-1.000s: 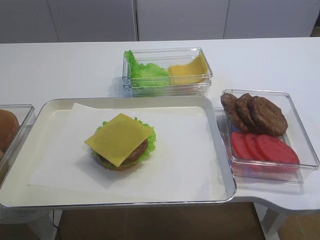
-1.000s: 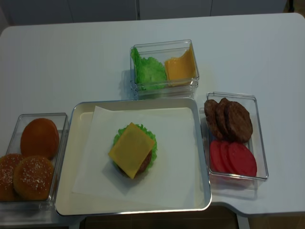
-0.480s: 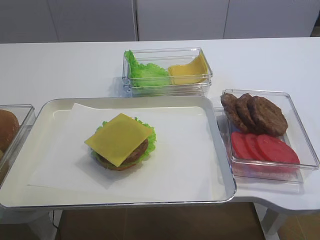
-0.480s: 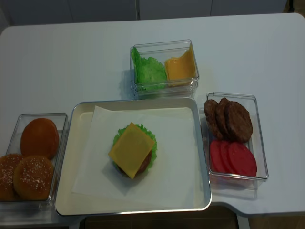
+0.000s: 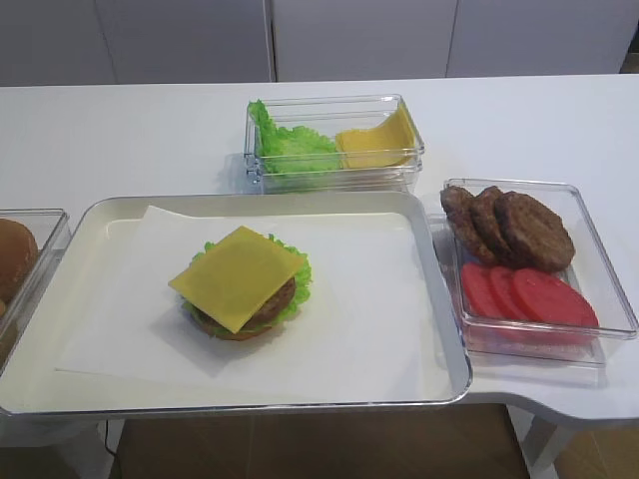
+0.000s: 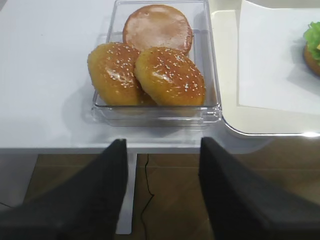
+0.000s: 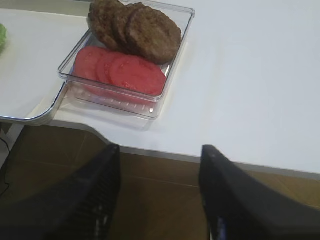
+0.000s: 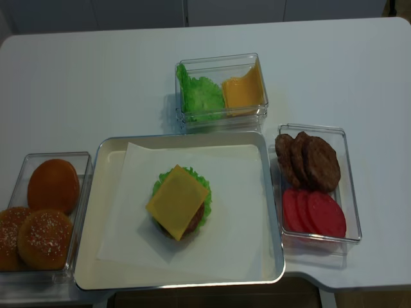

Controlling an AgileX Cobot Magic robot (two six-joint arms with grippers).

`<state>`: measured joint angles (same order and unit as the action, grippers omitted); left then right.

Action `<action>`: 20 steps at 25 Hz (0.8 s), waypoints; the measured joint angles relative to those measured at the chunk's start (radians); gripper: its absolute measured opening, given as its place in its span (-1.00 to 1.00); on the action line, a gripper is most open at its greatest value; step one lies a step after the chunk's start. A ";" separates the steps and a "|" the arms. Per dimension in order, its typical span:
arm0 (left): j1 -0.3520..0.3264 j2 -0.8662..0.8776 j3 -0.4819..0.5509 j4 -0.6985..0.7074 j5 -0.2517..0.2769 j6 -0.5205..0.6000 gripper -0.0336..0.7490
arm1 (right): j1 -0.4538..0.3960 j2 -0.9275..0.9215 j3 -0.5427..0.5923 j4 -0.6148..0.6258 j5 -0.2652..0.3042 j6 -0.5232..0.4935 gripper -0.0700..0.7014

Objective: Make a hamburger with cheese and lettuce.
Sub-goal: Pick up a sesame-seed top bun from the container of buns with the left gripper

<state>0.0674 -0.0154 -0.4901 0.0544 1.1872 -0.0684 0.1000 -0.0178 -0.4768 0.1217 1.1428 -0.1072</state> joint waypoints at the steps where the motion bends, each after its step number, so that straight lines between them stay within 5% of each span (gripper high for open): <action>1: 0.000 0.000 0.000 0.000 0.000 0.000 -0.01 | 0.000 0.000 0.000 0.000 0.000 0.000 0.16; 10: 0.000 0.006 -0.060 0.050 0.026 -0.173 0.12 | 0.000 0.000 0.000 0.000 0.000 0.000 0.16; 16: 0.000 0.162 -0.139 0.109 0.041 -0.220 0.13 | 0.000 0.000 0.000 0.000 0.000 0.000 0.16; 20: 0.000 0.300 -0.190 0.125 -0.003 -0.261 0.13 | 0.000 0.000 0.000 0.000 0.000 0.000 0.16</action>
<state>0.0674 0.2843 -0.6800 0.1791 1.1843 -0.3299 0.1000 -0.0178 -0.4768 0.1217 1.1428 -0.1072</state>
